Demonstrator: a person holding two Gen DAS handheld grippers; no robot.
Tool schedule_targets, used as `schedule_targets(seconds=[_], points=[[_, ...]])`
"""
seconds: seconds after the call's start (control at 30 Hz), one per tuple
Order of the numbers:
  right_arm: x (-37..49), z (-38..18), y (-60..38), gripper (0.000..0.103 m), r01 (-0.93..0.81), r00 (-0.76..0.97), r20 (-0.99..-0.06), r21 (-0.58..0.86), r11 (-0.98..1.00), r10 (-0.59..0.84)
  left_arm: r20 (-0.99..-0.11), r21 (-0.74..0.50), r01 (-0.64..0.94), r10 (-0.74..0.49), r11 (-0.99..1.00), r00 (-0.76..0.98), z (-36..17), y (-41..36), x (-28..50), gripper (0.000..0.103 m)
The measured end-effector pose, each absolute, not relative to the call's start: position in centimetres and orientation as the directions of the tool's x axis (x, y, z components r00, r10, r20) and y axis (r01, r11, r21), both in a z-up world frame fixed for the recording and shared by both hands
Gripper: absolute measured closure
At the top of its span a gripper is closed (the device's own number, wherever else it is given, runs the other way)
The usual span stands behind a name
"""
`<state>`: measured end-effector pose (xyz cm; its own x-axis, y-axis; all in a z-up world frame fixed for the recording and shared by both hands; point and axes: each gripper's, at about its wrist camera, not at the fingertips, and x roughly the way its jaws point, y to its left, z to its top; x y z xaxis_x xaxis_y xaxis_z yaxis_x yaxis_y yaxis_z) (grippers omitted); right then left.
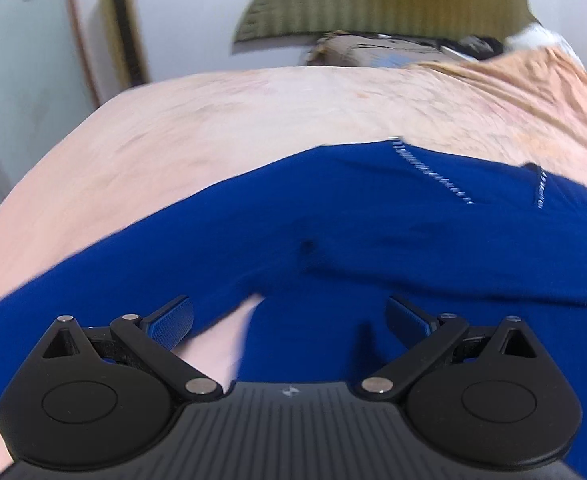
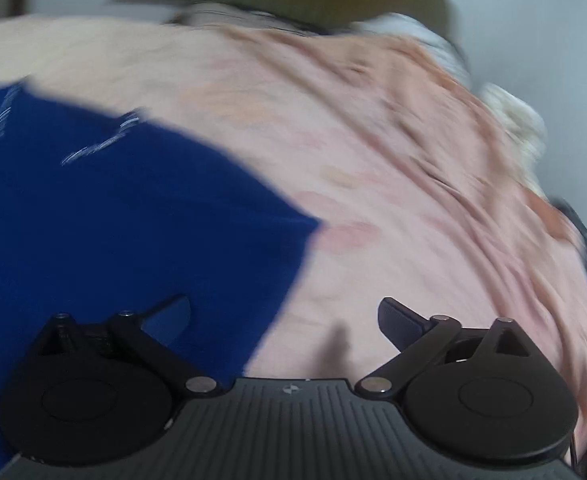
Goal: Fold small clothes
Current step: 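Open the right tool to release the sleeve and lift away, then reach the left tool to the other sleeve cuff and close on it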
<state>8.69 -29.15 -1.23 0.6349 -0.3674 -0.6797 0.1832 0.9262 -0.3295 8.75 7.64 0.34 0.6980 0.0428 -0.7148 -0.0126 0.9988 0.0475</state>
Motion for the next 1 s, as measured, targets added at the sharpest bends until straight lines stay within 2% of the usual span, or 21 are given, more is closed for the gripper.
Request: schedule_targets(seconds=[0.07, 0.17, 0.27, 0.43, 0.57, 0.67, 0.73, 0.87, 1.0], points=[[7.3, 0.9, -27.9, 0.006, 0.221, 0.707, -0.608, -0.294, 0.93, -0.36, -0.717, -0.001, -0.068, 0.047, 0.998, 0.695, 0.7, 10.5, 7.1, 0.0], [4.2, 3.3, -24.2, 0.001, 0.105, 0.808, -0.569, -0.121, 0.987, -0.155, -0.721, -0.031, -0.156, 0.086, 0.987, 0.688, 0.8, 14.2, 4.7, 0.0], [2.2, 3.3, -20.8, 0.0, -0.042, 0.832, -0.551, 0.048, 0.998, 0.061, -0.733, -0.024, -0.225, 0.136, 0.974, 0.667, 0.6, 17.3, 2.8, 0.0], [0.6, 0.3, -16.7, 0.001, -0.137, 0.768, -0.605, 0.165, 0.977, 0.21, -0.731, 0.038, -0.311, 0.239, 0.95, 0.639, 0.5, 22.8, 1.4, 0.0], [-0.3, -0.8, -14.7, 0.001, -0.19, 0.738, -0.632, 0.139, 0.972, 0.235, -0.726, 0.063, -0.4, 0.317, 0.914, 0.61, 0.8, 28.2, 2.6, 0.0], [-0.8, -0.7, -14.5, 0.0, -0.191, 0.746, -0.634, 0.093, 0.977, 0.206, -0.771, 0.069, -0.48, 0.352, 0.875, 0.531, -0.4, 32.2, 4.0, 0.0], [-1.9, -0.3, -13.6, 0.0, -0.174, 0.754, -0.631, 0.079, 0.982, 0.184, -0.771, 0.074, -0.523, 0.381, 0.849, 0.51, -1.1, 34.9, 4.8, 0.0], [-2.3, 0.3, -14.6, 0.0, -0.148, 0.768, -0.618, 0.089, 0.985, 0.171, -0.701, 0.208, -0.696, 0.601, 0.687, 0.384, -0.5, 39.7, 5.6, 0.001], [-2.0, 0.0, -15.4, 0.0, -0.12, 0.771, -0.618, 0.09, 0.989, 0.15, -0.669, 0.088, -0.753, 0.599, 0.652, 0.44, 3.4, 41.8, 2.4, 0.0]])
